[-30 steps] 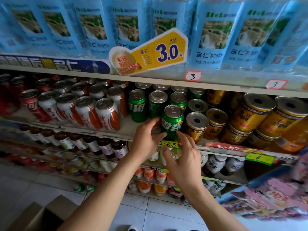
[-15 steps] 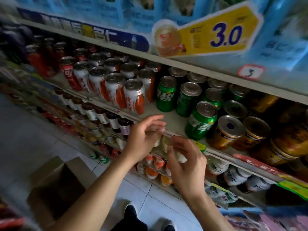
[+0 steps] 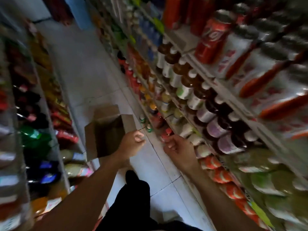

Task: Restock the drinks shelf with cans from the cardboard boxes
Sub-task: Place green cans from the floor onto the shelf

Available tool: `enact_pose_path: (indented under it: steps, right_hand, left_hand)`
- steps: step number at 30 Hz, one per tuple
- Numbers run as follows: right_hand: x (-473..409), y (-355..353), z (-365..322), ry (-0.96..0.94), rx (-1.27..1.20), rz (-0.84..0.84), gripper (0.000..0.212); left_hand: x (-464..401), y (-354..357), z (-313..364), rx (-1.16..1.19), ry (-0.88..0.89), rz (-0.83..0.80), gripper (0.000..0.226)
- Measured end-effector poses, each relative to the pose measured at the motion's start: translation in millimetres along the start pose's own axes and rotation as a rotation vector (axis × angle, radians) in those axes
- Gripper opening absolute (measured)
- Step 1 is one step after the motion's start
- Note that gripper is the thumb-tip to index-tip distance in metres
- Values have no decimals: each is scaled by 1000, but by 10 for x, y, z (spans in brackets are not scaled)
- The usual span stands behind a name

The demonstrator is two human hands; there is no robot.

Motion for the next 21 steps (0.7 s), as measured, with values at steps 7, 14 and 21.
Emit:
enact_pose_path:
  steps: [7,14,21]
  right_hand:
    - [-2012,1012,679,391,-57,-245,22]
    - [-4162,2096,2364,659,-507,-112,20]
    - [-5454,2778,3951,873,-756,-73,36]
  left_hand:
    - [-1192,-735,-845,42,-45,-36,21]
    - [-2910,-806,-2285,-27,-22,45,15]
    - [-4164,-613,-3628,60,4,43,16]
Point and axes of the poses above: each hand's wrist, its own x-axis away from the middle knuckle, its own y-axis out of the palm, z = x × y, the point moved 1 cm from there along -x, towards the middle knuckle, and after that the axes turned 15 degrees about -z, right-handed, at the moved point
